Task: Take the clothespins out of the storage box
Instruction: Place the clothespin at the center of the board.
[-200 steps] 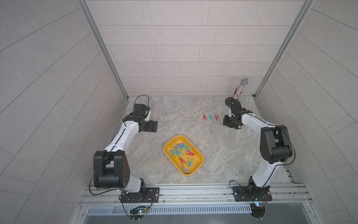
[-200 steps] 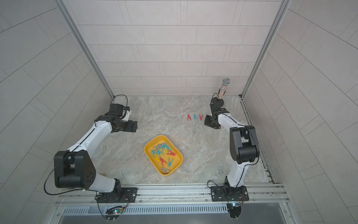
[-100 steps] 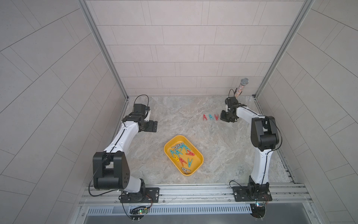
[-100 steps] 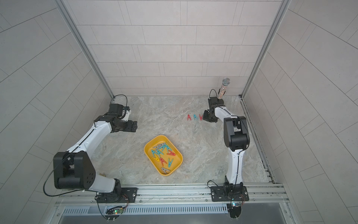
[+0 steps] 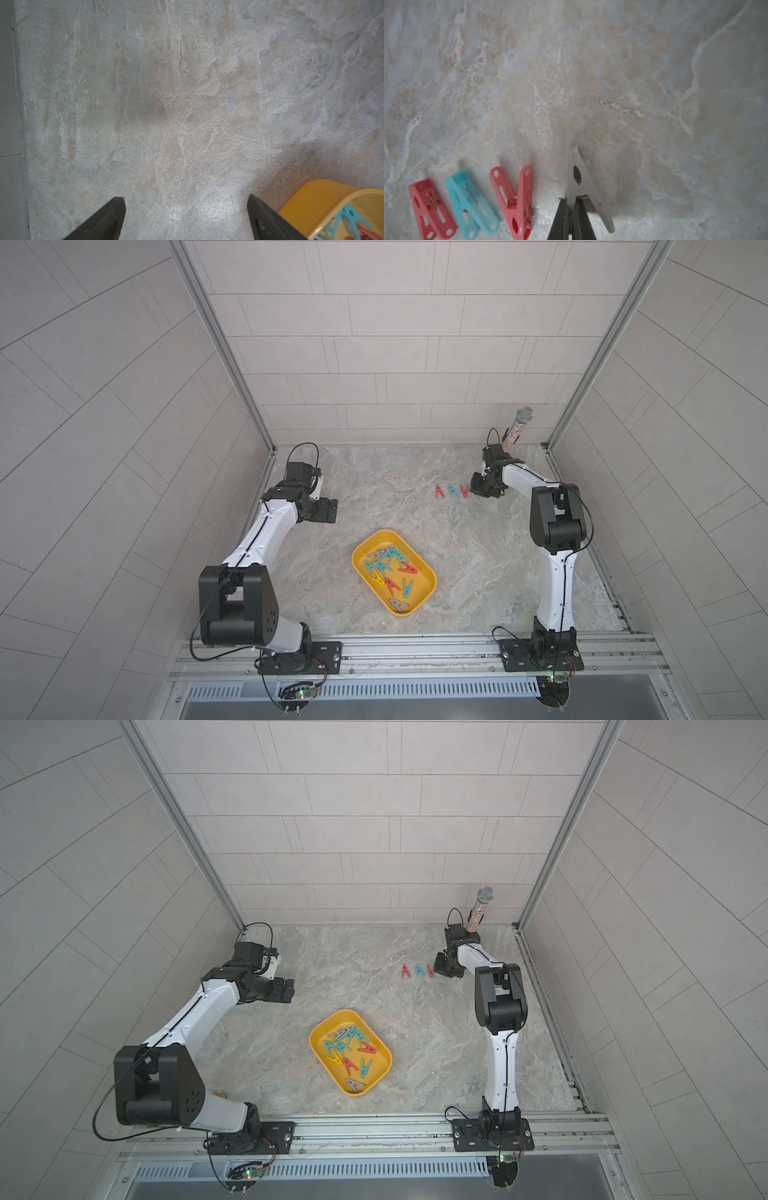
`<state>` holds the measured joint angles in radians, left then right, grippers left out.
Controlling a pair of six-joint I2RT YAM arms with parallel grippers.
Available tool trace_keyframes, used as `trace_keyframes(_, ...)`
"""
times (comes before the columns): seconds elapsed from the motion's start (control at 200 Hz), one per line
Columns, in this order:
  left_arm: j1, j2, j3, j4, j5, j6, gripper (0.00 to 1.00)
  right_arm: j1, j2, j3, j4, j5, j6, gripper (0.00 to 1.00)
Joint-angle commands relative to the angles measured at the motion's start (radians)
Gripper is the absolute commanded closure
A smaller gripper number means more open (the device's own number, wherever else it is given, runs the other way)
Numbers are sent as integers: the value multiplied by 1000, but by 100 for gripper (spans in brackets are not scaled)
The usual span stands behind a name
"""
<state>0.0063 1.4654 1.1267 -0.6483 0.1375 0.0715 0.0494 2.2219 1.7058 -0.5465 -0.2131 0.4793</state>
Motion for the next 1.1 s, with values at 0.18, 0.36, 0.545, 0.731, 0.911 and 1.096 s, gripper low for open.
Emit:
trace_keyframes(0.18, 7, -27, -11, -17, -1, 8, 0, -4, 5, -1, -53, 11, 7, 88)
trace_keyframes(0.36, 8, -22, -10, -17, 2, 9, 0, -4, -30, -18, -52, 12, 4, 83)
trace_keyframes(0.545, 7, -24, -11, -17, 2, 8, 0, -4, -67, -35, -60, 14, 0, 82)
trace_keyframes(0.731, 7, -24, -10, -17, 5, 8, 0, 0, -126, -77, -58, 9, 0, 80)
trace_keyframes(0.911, 7, -23, -11, -17, 6, 9, 0, 8, -210, -141, -48, -4, 0, 77)
trace_keyframes(1.096, 6, -22, -11, -17, 7, 10, 0, 24, -323, -228, -42, -20, -8, 76)
